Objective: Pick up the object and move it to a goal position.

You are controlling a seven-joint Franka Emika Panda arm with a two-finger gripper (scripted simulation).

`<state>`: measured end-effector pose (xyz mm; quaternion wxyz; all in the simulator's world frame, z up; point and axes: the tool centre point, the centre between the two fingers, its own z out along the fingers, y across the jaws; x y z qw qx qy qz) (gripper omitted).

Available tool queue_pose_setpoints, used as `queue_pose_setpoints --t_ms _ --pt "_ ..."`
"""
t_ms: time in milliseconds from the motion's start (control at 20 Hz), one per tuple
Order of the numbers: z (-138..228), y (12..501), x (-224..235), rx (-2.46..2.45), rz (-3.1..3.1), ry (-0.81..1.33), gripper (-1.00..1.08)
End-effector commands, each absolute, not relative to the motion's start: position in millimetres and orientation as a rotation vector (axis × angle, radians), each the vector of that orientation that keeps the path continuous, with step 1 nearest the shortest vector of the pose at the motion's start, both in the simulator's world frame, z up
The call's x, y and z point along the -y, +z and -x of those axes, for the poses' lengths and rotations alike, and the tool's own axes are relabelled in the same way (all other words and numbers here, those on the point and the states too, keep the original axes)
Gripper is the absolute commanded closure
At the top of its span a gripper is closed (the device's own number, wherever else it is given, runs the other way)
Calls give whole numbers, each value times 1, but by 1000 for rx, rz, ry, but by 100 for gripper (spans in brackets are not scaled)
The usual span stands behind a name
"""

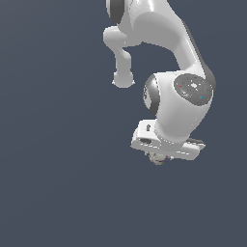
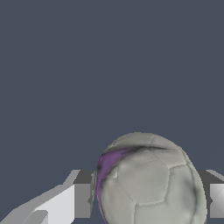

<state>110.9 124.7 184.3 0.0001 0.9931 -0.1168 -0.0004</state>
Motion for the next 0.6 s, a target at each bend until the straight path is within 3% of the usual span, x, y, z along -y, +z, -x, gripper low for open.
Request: queue_pose_setpoints --t_ms 0,550 --pt "-117 189 -126 367 -3120 1 108" --pt "-127 195 -129 367 -3120 1 108"
